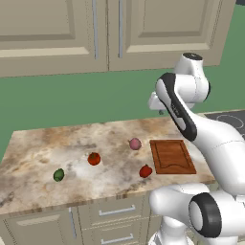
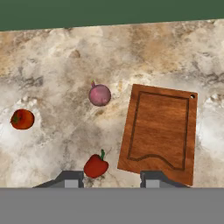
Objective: Place the avocado, onion, tomato, and bell pepper on the cutting board.
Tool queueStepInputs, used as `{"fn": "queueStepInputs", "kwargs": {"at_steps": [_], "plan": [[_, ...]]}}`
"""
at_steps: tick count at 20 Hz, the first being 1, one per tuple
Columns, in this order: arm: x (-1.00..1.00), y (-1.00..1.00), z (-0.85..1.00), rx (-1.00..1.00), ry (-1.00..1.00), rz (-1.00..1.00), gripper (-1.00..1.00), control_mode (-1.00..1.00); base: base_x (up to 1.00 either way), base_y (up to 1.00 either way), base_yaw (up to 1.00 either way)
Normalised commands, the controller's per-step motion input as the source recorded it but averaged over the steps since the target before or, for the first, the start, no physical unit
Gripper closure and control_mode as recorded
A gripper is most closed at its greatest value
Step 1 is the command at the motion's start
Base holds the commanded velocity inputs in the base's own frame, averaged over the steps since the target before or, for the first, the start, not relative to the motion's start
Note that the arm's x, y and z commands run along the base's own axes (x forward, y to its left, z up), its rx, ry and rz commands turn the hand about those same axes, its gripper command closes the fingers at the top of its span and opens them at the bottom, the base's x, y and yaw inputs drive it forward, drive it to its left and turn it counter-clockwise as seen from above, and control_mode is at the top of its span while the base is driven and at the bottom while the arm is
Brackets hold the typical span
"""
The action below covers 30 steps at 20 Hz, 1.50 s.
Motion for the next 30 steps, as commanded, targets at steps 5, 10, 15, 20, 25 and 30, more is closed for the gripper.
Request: {"fn": "queueStepInputs", "kwargs": {"at_steps": [5,10,15,20,25,30], "plan": [[-0.19,0.08,0.00,0.00,-0.01,0.00,-1.00,-1.00,0.00,0.00,0.00],[-0.32,0.28,0.00,0.00,0.00,0.00,-1.00,-1.00,0.00,0.00,0.00],[-0.30,0.18,-0.02,0.02,0.00,0.00,-1.00,-1.00,0.00,0.00,0.00],[-0.03,0.21,-0.02,0.07,0.00,0.00,-1.00,-1.00,0.00,0.00,0.00],[-0.46,0.04,-0.15,0.00,0.00,0.00,-1.00,-1.00,0.00,0.00,0.00],[-0.41,0.00,-0.15,0.00,0.00,0.00,-1.00,-1.00,0.00,0.00,0.00]]}}
